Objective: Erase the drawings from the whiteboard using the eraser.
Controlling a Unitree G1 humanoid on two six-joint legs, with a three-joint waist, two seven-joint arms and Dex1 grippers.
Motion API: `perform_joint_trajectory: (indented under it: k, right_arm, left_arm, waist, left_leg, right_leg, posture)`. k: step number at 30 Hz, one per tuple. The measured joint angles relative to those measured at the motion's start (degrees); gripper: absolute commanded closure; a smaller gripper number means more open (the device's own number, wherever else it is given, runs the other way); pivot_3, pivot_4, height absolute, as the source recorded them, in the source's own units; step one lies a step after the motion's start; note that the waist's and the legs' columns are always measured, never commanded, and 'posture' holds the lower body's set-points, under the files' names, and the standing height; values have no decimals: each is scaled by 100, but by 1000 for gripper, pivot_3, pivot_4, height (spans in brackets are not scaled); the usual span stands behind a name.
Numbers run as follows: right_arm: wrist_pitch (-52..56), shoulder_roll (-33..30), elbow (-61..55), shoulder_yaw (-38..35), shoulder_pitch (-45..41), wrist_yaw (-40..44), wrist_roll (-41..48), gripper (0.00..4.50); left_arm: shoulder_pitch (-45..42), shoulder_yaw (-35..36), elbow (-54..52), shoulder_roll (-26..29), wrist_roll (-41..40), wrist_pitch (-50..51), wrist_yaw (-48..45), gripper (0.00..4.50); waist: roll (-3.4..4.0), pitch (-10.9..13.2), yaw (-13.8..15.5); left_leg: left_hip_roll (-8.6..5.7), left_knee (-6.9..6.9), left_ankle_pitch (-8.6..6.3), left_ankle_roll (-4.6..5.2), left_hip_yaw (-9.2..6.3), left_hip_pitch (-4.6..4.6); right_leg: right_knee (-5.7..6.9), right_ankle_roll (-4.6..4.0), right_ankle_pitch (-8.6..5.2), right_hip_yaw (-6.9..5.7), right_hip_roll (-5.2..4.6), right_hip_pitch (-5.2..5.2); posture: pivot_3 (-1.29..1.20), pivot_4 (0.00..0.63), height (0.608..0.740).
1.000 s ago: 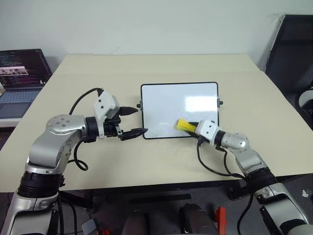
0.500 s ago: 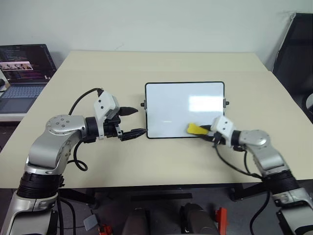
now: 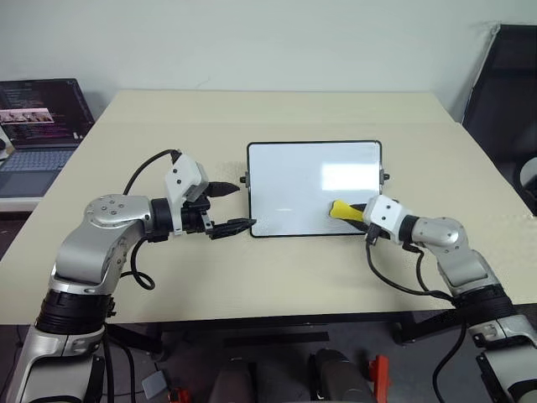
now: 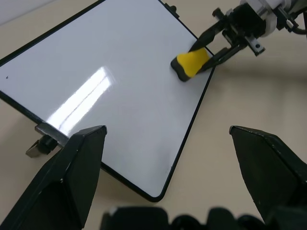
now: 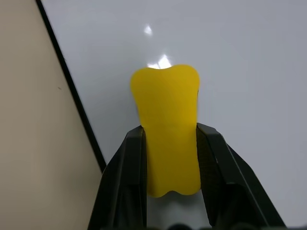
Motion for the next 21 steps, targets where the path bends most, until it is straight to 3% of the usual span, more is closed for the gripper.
perform_joint_trajectory:
  k: [3,8,15,21]
  right_arm:
    - [67,158,-167,291,80,27,-41,3451]
    - [485,-20,-439,116,169,308,274,3452]
    - [2613,-875,-1192,-2614,-380,561,2915,3461]
    - [3298,-1229,-179,-3541,-470,-554,3003,3461]
  left_arm:
    - [-3,-1,-1,0,-2,-15,2,0]
    - [-2,-1,-9,0,-11,-14,8,0]
    - [-220,-207,-25,-316,-68,-12,-76,0]
    - [-420,-760,8,-768,16,-44,-86,0]
  waist:
    - [5,3,-5]
    - [8,10,56]
    - [33,53,187]
    - [33,53,228]
  left_leg:
    - [0,-3,0,0,-3,-7]
    - [-2,-3,0,0,-3,-13]
    - [-7,1,0,0,-9,-101]
    - [-9,-3,-1,0,3,-116]
  right_leg:
    - [-1,4,1,-4,0,-5]
    - [-9,1,-1,-5,-2,-6]
    - [-7,15,10,-15,-8,-83]
    - [-17,-7,21,-6,-7,-97]
  posture:
    - [0,150,740]
    - [0,150,740]
    - [0,150,740]
    - [0,150,740]
